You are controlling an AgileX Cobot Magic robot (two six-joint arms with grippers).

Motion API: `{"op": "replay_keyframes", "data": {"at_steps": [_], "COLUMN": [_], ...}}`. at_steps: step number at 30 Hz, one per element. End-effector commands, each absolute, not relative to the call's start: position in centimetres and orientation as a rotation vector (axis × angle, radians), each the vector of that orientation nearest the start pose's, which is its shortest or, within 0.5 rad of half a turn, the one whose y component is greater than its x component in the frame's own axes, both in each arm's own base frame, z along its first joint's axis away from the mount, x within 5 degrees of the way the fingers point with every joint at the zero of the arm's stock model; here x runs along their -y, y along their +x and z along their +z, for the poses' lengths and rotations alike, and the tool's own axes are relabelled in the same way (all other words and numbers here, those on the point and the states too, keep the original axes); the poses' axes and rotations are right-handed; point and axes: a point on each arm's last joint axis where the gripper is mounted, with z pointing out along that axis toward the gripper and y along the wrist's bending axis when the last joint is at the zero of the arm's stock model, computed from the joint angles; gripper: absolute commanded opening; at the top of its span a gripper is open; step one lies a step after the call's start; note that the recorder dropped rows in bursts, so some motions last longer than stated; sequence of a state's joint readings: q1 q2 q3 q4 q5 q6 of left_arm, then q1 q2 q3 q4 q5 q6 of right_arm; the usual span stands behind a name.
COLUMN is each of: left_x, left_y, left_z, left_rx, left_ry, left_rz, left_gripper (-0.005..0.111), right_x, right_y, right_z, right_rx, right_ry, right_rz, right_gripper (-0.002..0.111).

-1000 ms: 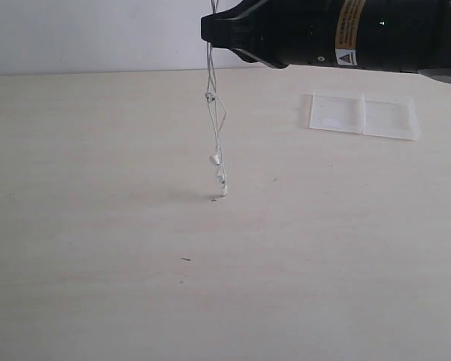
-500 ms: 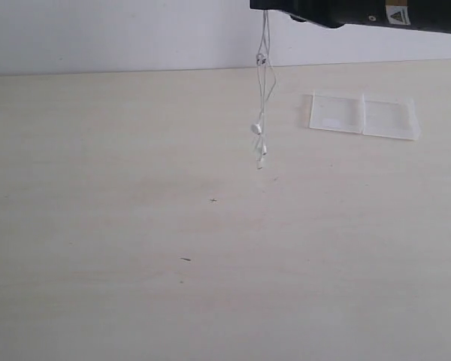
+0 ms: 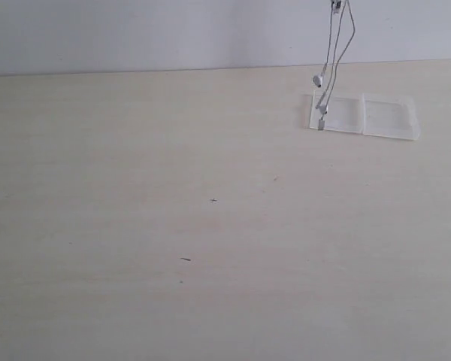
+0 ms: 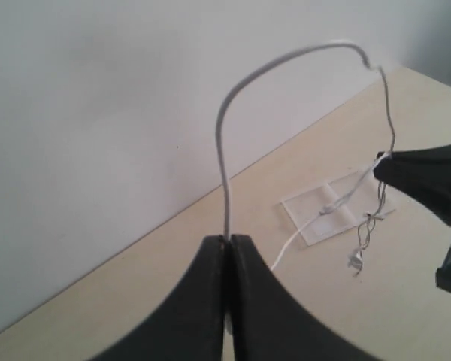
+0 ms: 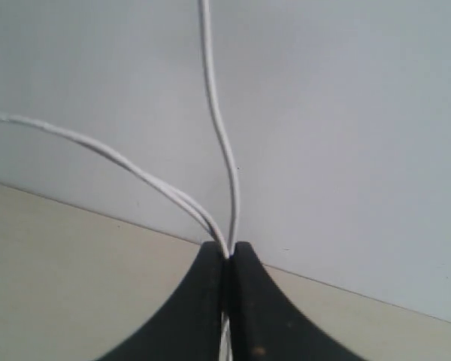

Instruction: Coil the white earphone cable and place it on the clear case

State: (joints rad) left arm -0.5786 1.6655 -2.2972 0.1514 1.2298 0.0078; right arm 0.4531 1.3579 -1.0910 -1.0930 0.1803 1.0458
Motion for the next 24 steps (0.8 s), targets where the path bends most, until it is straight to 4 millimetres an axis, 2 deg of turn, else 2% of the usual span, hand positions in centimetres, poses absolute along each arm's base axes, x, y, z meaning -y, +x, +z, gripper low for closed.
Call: {"op": "replay_keyframes", "data": {"at_steps": [1,10,16,20,24], "left_x": [16.5,16.9,17.7,17.3,16.4], "left_y": [28.2,30.2,31.4,32.5,33.7], "left_z": [52.1,46.8,43.4,40.9,37.4], "left_rx": [-2.055,-2.216,-2.236,-2.266,-2.304], "left_ry": [0.577,0.598,0.594,0.560,0.523], "left_rz": [-0.118,0.038,0.029,0.022,0.018], "left_gripper": [0.000,0.000,0.000,0.000,0.000], "right_x": [-12.4,-12.0,-11.8,-11.7,-11.6], "right_y": [28.9,28.9,29.0,28.9,28.6], "right_z": [37.0,36.8,36.7,36.8,37.2], "right_rx": [-1.781,-1.805,-1.814,-1.814,-1.800], "right_ry": [-0.321,-0.310,-0.314,-0.307,-0.309], "right_rz": [0.152,0.093,0.063,0.057,0.056], "right_gripper": [0.000,0.000,0.000,0.000,0.000]}}
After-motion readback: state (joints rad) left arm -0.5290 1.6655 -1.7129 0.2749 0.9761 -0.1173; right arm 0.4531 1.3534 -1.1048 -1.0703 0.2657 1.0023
